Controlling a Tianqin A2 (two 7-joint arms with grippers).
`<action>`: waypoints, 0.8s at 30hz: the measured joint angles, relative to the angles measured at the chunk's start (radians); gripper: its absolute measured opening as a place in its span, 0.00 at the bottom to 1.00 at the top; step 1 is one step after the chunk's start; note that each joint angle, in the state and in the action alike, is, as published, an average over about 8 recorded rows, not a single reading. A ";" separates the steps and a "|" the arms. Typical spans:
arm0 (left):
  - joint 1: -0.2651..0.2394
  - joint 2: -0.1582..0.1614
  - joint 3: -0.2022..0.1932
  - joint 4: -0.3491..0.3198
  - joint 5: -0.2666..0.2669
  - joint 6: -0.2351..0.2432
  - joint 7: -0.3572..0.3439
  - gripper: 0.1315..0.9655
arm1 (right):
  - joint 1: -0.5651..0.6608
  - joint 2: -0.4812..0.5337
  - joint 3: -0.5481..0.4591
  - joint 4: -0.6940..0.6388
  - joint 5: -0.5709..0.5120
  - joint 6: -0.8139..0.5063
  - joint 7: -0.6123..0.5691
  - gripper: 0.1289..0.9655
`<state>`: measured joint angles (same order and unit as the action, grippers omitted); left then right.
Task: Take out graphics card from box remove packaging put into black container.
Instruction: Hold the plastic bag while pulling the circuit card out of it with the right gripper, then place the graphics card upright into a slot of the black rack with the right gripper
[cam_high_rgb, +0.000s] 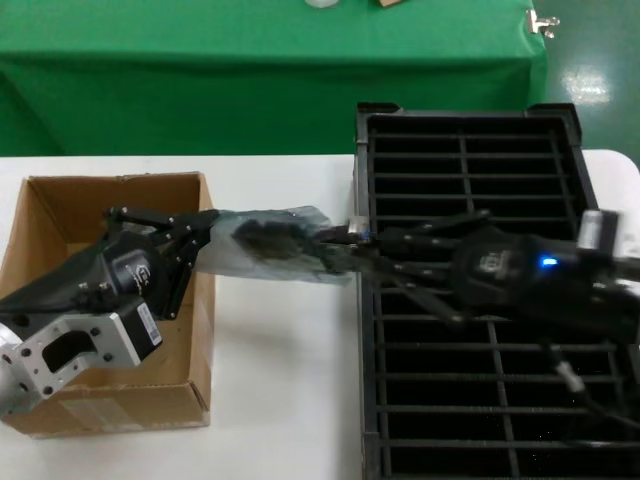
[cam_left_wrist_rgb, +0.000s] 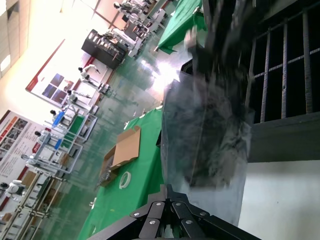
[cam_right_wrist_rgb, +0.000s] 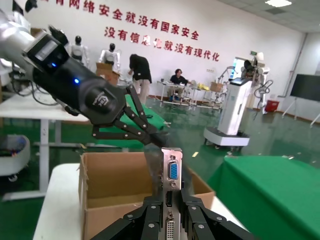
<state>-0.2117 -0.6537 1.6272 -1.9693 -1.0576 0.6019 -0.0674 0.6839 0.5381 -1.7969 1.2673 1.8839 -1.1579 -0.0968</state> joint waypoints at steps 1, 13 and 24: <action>0.000 0.000 0.000 0.000 0.000 0.000 0.000 0.01 | -0.013 0.024 0.011 0.031 0.005 0.002 0.008 0.07; 0.000 0.000 0.000 0.000 0.000 0.000 0.000 0.01 | -0.110 0.345 0.116 0.322 0.014 0.004 0.117 0.07; 0.000 0.000 0.000 0.000 0.000 0.000 0.000 0.01 | 0.119 0.511 -0.023 0.484 -0.180 -0.168 0.380 0.07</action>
<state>-0.2117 -0.6537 1.6272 -1.9693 -1.0576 0.6019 -0.0674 0.8029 1.0491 -1.8195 1.7508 1.7036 -1.3260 0.2832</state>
